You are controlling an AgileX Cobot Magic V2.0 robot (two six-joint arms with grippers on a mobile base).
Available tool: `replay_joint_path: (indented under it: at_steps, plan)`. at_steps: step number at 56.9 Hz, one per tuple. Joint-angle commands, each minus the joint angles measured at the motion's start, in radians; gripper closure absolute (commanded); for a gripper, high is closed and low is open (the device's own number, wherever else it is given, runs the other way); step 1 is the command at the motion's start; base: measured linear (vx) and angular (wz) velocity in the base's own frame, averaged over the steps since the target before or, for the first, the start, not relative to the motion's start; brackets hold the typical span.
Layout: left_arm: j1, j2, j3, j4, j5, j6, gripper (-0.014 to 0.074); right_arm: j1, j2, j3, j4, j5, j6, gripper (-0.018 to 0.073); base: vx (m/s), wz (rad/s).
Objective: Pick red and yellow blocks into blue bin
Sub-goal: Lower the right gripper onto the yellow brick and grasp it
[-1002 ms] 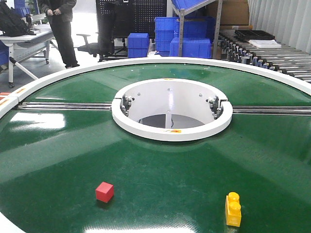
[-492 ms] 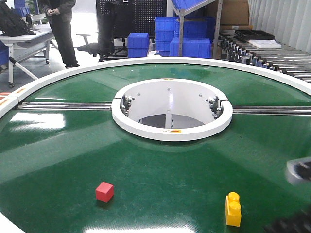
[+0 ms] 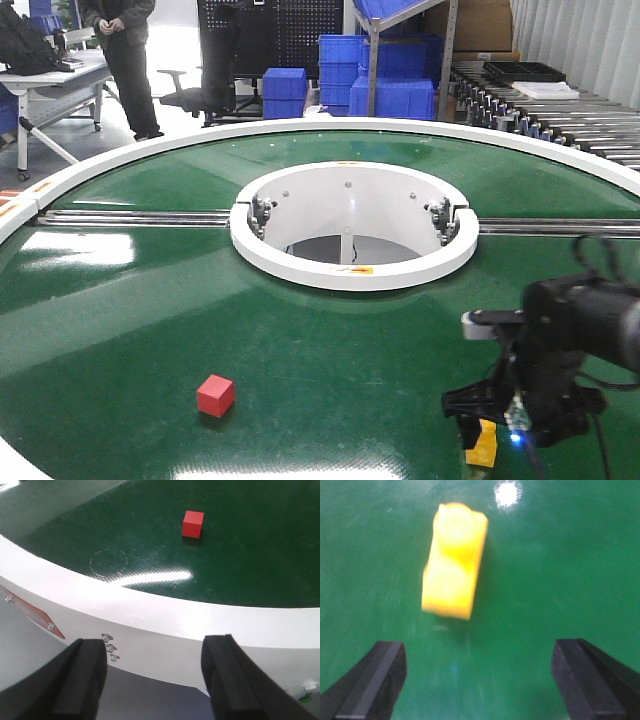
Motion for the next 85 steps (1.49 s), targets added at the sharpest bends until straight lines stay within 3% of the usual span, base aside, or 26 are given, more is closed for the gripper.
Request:
replay_joint_path:
  at_steps: [1, 15, 36, 57, 63, 74, 85]
  plan:
    - [-0.009, 0.008, -0.024, -0.004, -0.056, 0.0, 0.0081, -0.004, 0.023, -0.099, 0.004, 0.023, -0.05, -0.0032, 0.0, 0.0]
    - [-0.009, 0.008, -0.024, -0.001, -0.045, 0.001, 0.0081, -0.004, 0.042, -0.129, 0.069, -0.069, -0.072, -0.0031, 0.0, 0.0]
    - [-0.009, 0.008, -0.024, -0.002, -0.038, 0.001, 0.0081, -0.004, 0.075, -0.129, 0.058, -0.111, -0.06, 0.0036, 0.0, 0.0]
    - [-0.009, 0.008, -0.024, -0.002, -0.027, 0.001, 0.0081, -0.004, 0.082, -0.129, 0.005, -0.084, -0.046, 0.0343, 0.0, 0.0]
    - [-0.009, 0.008, -0.024, -0.002, -0.027, 0.001, 0.0081, -0.004, 0.072, -0.129, 0.005, -0.086, -0.051, 0.0384, 0.0, 0.0]
    - [-0.009, 0.008, -0.024, -0.002, -0.028, 0.002, 0.0081, 0.027, -0.044, -0.115, 0.009, -0.084, -0.112, 0.0382, 0.0, 0.0]
    - [-0.009, 0.008, -0.024, -0.001, -0.031, 0.002, 0.0081, 0.104, -0.315, 0.097, -0.017, -0.26, -0.152, 0.0379, 0.0, 0.0]
